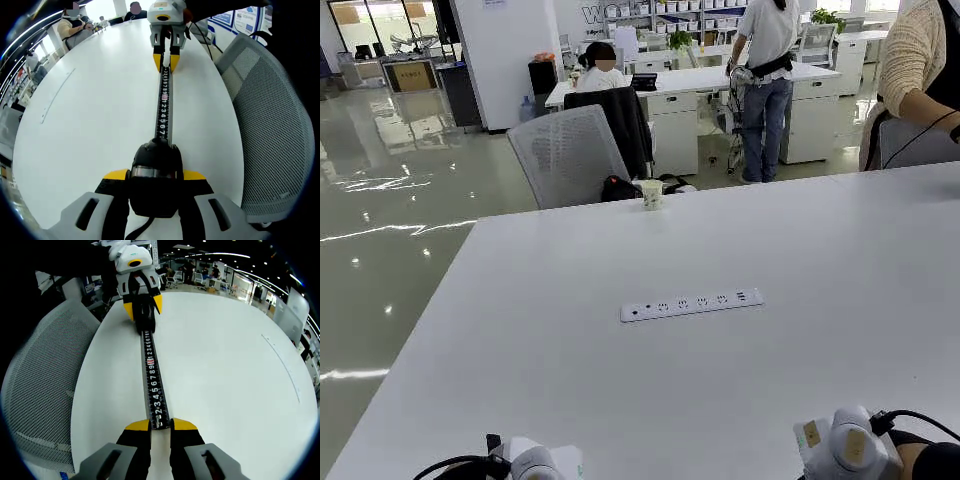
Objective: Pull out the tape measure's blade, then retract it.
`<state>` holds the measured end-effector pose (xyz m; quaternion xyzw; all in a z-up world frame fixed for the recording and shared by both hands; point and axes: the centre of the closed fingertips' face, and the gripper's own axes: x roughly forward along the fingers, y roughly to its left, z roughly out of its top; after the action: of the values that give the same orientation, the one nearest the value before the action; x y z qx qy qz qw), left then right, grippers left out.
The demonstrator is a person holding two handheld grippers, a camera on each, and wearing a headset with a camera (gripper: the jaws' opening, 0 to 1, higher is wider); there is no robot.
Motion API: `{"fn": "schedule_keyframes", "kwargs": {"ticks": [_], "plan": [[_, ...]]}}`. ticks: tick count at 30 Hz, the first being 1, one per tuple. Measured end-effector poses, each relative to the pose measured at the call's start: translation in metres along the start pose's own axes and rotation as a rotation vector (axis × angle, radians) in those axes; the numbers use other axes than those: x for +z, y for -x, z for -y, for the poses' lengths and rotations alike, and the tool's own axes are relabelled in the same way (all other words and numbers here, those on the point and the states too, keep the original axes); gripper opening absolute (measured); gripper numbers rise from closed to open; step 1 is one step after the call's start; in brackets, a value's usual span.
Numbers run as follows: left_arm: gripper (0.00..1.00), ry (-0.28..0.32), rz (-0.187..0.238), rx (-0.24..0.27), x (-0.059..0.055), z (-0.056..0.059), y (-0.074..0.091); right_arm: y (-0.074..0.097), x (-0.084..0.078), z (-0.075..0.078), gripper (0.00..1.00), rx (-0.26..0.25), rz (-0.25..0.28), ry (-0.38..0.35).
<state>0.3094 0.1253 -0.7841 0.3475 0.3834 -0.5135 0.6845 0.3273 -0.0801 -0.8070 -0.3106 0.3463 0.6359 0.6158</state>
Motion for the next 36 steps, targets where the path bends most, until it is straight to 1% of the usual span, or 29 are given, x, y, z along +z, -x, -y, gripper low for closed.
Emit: {"fn": "schedule_keyframes", "kwargs": {"ticks": [14, 20, 25, 36], "plan": [[0.32, -0.001, 0.0, 0.002, -0.001, 0.001, 0.0, 0.002, -0.006, 0.002, 0.1, -0.002, -0.002, -0.012], [0.32, -0.002, 0.003, 0.006, -0.001, 0.001, 0.0, 0.005, -0.009, 0.002, 0.1, -0.006, -0.001, -0.02], [0.32, 0.006, 0.016, 0.016, -0.001, 0.001, 0.001, 0.007, -0.012, 0.002, 0.1, -0.006, -0.006, -0.023], [0.32, 0.001, 0.017, 0.014, 0.001, 0.0, 0.0, 0.014, -0.021, 0.004, 0.1, -0.015, -0.008, -0.028]]}}
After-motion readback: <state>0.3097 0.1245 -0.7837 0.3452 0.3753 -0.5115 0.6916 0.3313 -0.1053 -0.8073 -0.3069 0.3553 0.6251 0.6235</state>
